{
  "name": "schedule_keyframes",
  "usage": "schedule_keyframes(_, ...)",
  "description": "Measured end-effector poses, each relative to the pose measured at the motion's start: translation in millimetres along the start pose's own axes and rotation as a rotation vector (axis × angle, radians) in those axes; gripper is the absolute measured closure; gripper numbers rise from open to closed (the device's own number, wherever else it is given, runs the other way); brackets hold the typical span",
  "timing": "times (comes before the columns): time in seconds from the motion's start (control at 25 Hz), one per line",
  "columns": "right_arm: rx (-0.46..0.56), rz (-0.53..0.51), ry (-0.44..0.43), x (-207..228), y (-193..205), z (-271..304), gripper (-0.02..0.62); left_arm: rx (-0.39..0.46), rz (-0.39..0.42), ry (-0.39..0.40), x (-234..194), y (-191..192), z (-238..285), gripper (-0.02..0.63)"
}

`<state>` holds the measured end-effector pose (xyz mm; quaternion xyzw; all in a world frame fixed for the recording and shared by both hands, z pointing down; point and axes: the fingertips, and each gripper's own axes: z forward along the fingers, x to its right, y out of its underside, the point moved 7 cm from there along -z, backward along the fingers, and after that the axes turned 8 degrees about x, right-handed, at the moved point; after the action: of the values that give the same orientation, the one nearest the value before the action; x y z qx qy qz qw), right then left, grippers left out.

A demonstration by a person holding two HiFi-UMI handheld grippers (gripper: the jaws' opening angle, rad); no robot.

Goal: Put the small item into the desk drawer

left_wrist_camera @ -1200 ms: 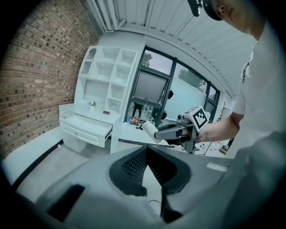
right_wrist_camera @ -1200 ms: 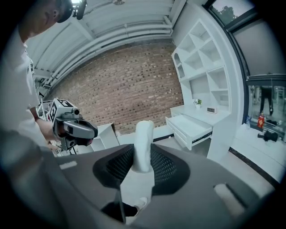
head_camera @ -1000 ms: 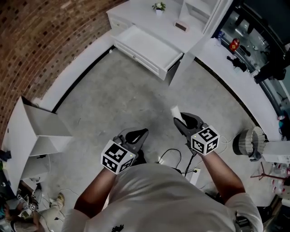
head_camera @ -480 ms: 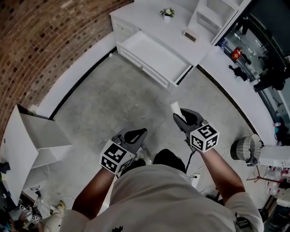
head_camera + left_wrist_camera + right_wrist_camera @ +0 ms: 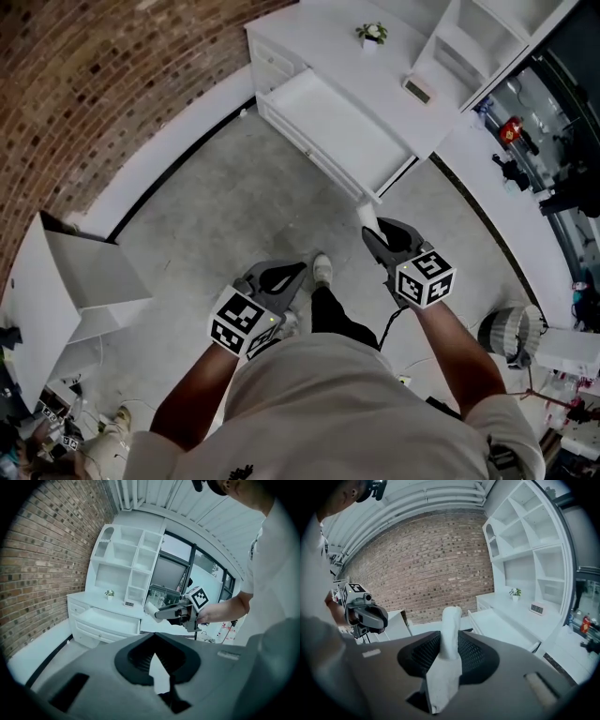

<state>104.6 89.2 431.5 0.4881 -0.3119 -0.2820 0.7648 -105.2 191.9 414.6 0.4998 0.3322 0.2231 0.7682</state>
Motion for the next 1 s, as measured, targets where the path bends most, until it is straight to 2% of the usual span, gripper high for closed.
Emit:
schedule_keyframes(0.52, -0.031, -0.02, -0.09, 136, -44, 91, 0.463, -0.032, 0.001, -0.063, -62, -68, 117, 0.601)
schedule_keyframes(0.8, -0.053, -0.039, -0.137, 181, -46, 136, 0.463, -0.028, 0.0, -0.114, -85, -84, 164, 0.601)
schedule_keyframes(1.0, -0.078, -0.04, -0.147, 198, -48, 171, 0.463, -0.033, 0.0, -0.11, -105, -94, 183, 0.601)
